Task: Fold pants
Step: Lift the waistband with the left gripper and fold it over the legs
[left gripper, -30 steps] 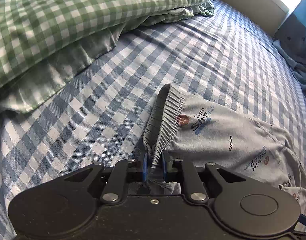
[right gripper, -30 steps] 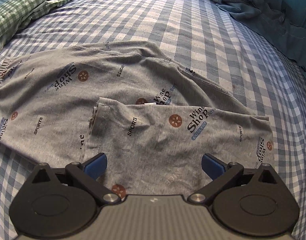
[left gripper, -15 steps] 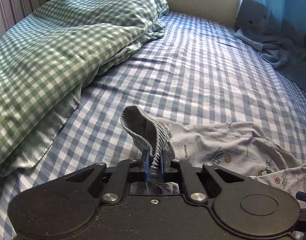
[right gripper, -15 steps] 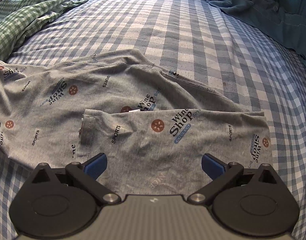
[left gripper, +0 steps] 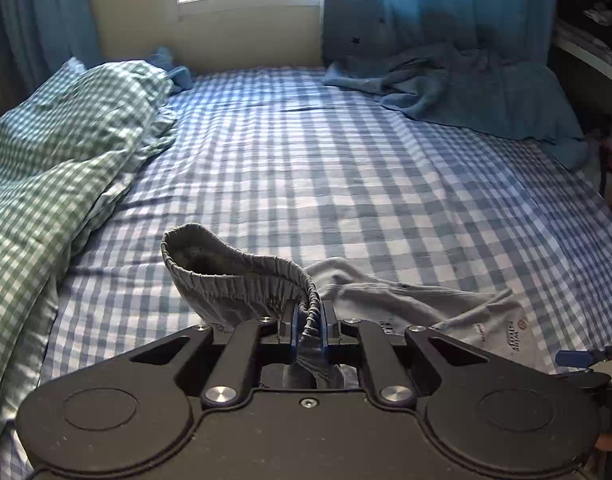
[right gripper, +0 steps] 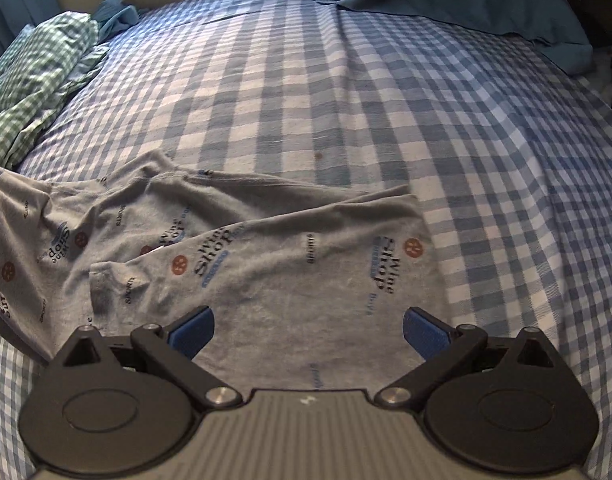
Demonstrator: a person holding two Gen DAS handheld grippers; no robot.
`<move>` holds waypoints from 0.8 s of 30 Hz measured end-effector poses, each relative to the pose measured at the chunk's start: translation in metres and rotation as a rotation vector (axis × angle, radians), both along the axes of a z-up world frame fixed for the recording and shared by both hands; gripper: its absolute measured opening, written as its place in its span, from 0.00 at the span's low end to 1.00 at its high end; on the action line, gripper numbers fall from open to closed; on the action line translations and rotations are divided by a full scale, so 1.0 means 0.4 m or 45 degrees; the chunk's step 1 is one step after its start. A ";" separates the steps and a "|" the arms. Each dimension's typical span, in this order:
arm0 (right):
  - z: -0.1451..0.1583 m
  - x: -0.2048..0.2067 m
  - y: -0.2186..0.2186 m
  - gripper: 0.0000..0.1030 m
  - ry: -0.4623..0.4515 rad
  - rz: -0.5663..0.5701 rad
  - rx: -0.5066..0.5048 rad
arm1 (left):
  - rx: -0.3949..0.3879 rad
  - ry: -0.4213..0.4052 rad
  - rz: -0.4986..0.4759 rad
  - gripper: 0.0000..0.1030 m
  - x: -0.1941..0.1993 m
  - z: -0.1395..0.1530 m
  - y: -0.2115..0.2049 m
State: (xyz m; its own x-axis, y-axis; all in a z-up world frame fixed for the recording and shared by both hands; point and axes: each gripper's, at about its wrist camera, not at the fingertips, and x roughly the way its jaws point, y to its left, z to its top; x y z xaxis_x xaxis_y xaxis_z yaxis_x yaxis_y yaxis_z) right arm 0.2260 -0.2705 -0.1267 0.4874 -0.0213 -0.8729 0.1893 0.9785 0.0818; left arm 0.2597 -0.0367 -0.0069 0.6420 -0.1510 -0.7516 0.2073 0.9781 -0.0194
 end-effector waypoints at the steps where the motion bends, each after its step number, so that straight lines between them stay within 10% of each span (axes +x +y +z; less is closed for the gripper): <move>1: 0.003 -0.012 -0.031 1.00 -0.005 -0.016 0.006 | 0.010 -0.003 -0.036 0.10 -0.004 0.002 -0.033; 24: -0.022 -0.152 -0.501 1.00 0.013 -0.126 0.019 | 0.229 0.164 -0.489 0.10 -0.099 -0.232 -0.626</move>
State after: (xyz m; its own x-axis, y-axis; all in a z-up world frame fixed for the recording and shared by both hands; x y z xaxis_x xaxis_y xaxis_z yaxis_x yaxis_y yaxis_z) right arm 0.1654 -0.4707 -0.1356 0.4744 -0.0559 -0.8785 0.2861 0.9536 0.0938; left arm 0.2203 -0.2870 -0.0998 0.4644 -0.2198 -0.8579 0.5634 0.8207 0.0947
